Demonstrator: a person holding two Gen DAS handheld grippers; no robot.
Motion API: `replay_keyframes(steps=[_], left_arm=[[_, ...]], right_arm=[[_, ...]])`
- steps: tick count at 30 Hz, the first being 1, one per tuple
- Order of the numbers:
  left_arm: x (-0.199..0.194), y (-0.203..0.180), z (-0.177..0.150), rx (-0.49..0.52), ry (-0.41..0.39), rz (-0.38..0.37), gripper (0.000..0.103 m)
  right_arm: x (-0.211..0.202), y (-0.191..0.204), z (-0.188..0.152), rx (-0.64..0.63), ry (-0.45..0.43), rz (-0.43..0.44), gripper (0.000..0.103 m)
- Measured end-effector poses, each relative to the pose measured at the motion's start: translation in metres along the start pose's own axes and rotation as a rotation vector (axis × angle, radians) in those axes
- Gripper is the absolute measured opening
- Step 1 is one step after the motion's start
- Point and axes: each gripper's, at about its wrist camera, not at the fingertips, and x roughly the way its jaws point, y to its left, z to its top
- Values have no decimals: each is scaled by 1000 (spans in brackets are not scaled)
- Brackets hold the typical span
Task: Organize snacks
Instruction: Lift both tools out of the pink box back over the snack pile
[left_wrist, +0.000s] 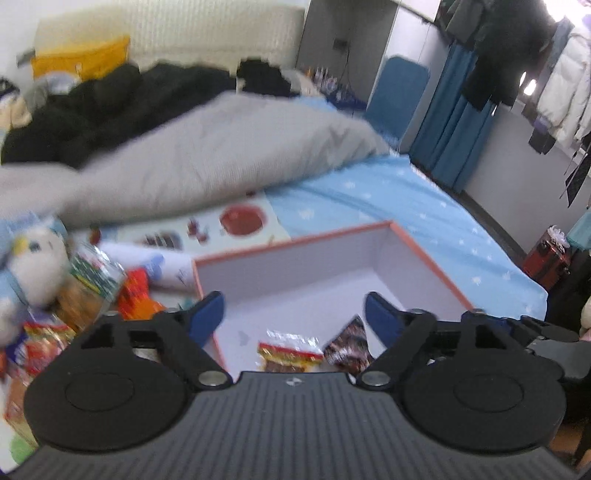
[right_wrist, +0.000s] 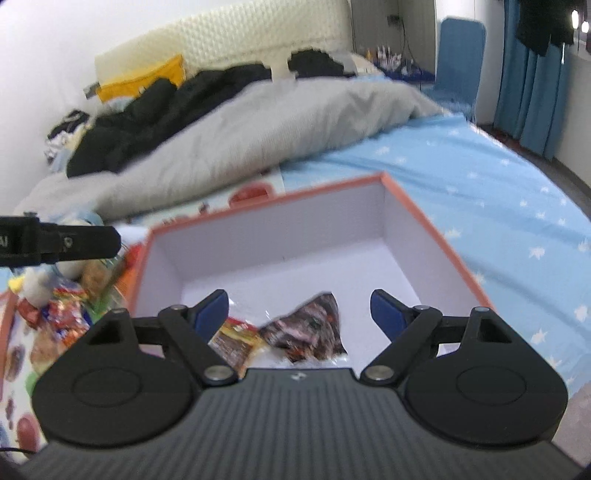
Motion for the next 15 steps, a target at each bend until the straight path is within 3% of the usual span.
replay_keyframes(steps=[4,15], left_arm=[[-35,5,5,26,-71,46,98],[-115,38,-10,-3,-174,119,102]], right_arm=[[-26,15,8,-6,-55,23,85],[-81,57,14,-22,-179,100,85]])
